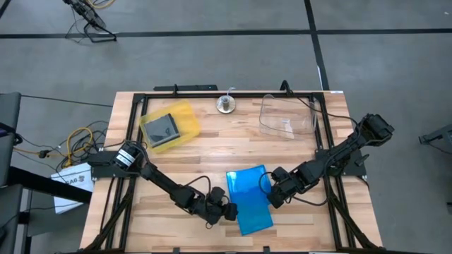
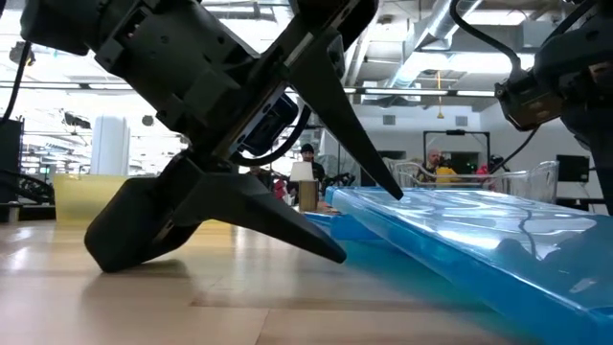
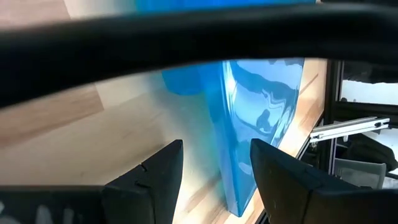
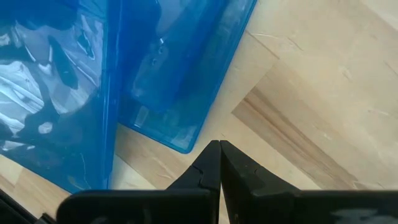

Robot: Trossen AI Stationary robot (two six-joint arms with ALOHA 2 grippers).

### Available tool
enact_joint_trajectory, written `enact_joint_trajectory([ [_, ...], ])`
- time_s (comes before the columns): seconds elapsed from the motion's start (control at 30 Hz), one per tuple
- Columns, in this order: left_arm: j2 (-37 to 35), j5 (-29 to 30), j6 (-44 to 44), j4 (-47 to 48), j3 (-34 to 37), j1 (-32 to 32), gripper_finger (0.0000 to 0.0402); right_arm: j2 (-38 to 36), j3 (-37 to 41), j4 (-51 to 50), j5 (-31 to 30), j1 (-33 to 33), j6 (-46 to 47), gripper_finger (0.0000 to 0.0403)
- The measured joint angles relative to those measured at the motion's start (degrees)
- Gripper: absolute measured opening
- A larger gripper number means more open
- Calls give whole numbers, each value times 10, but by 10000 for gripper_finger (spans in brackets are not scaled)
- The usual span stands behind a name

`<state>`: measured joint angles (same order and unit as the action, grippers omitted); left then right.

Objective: Pick & place jewel cases by type
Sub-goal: Put the blue CD case into the transparent bin

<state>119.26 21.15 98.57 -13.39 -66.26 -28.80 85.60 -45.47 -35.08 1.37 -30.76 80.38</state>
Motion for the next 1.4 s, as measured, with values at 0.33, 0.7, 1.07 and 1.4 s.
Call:
enact_joint_trajectory([
  [0.33, 0, 1, 2, -7, 0, 8, 180, 0, 0, 0, -5, 0, 0, 0],
  [0.7, 1, -1, -7, -30, 1, 22, 180, 0, 0, 0, -14, 0, 0, 0],
  [1.07, 2, 7, -9, -47, 1, 30, 180, 0, 0, 0, -14, 1, -9, 0],
  [1.4, 2, 8, -9, -56, 1, 29, 101, 0, 0, 15, -14, 1, -9, 0],
])
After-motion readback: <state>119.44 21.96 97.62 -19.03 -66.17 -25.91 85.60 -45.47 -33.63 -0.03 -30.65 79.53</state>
